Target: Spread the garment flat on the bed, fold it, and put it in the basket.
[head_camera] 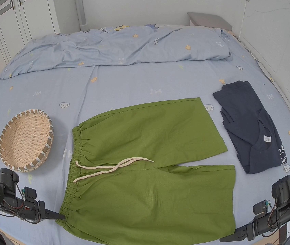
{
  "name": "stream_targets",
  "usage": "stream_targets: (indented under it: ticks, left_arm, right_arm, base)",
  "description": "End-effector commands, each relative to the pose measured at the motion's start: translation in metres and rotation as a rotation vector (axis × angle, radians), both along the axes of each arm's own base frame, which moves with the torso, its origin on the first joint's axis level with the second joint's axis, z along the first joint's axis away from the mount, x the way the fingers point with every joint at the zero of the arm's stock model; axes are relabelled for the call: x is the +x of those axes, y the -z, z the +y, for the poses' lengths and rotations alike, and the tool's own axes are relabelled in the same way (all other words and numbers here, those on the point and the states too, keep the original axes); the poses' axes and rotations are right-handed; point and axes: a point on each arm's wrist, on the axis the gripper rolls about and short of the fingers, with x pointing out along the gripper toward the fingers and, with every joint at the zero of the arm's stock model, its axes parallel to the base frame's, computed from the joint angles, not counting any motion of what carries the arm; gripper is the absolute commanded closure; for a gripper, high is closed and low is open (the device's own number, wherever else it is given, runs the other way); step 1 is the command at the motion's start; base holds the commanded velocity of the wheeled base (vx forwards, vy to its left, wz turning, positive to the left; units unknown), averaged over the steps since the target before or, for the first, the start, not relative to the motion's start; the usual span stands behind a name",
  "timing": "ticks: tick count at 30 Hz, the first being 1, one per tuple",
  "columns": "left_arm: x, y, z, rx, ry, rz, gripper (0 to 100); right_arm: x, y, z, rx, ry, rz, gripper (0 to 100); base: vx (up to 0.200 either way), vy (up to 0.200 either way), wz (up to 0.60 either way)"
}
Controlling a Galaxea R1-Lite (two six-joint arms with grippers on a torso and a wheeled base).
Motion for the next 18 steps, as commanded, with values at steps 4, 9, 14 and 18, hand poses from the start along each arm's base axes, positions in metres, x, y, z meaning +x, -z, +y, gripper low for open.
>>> stream_targets:
  ticks: [4,9,14,18]
  left_arm:
    - [0.000,0.000,0.000,-0.001,0.000,0.002,100]
    - [0.000,0.001,0.000,-0.003,0.002,0.003,100]
    - [0.000,0.000,0.000,-0.001,0.001,0.002,100]
    - [0.000,0.000,0.000,-0.001,0.000,0.002,100]
  right_arm:
    - [0.005,0.023,0.005,-0.044,-0.024,0.116,0]
    - [0.007,0.025,0.005,-0.041,-0.022,0.115,0]
    - [0.010,0.023,0.010,-0.022,-0.046,0.077,0]
    - [0.012,0.023,0.013,-0.012,-0.046,0.066,0]
  base:
    - [0.000,0.000,0.00]
    - [0.000,0.000,0.00]
    - [0.000,0.000,0.00]
    - [0.000,0.000,0.00]
